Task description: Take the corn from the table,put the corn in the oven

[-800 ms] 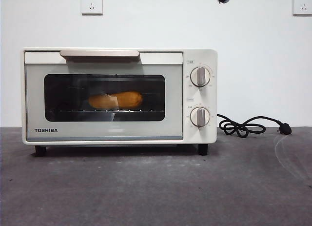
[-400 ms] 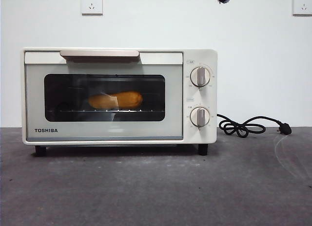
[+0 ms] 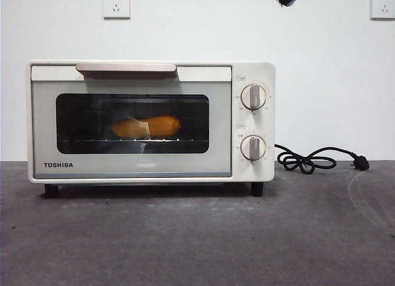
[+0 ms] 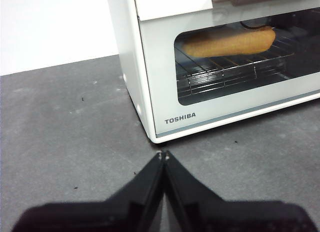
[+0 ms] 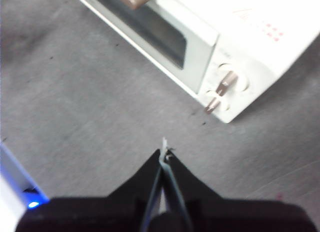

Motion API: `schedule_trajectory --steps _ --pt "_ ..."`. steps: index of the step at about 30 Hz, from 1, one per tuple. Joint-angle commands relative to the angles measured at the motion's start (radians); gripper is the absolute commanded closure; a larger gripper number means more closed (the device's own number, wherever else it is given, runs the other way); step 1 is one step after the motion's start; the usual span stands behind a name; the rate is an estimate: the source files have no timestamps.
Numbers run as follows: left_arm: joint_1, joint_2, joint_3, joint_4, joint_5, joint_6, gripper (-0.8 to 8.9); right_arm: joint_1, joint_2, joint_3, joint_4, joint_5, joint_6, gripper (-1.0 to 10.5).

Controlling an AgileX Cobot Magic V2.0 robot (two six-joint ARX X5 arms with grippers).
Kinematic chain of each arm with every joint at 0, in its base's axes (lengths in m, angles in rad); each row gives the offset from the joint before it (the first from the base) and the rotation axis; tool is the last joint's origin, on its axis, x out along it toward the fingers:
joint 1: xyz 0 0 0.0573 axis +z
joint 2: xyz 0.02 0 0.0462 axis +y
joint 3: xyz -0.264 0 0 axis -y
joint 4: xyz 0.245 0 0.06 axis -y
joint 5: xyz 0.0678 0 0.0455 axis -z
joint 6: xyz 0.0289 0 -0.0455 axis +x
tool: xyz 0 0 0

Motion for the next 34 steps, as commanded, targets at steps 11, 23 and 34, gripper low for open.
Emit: schedule_trajectory --steps 11,23,34 --pt "-0.002 0.0 -0.008 0.007 -0.003 -0.003 8.17 -0.272 -0.035 -0.249 0.548 -0.104 -0.052 9.5" --pt "-0.002 0.0 -0.008 0.007 -0.003 -0.003 8.17 -0.576 -0.337 -0.909 1.014 -0.108 -0.003 9.5" --pt "-0.002 0.0 -0.008 0.007 -0.003 -0.003 8.17 -0.641 -1.106 -1.367 1.02 -0.053 0.022 9.5"
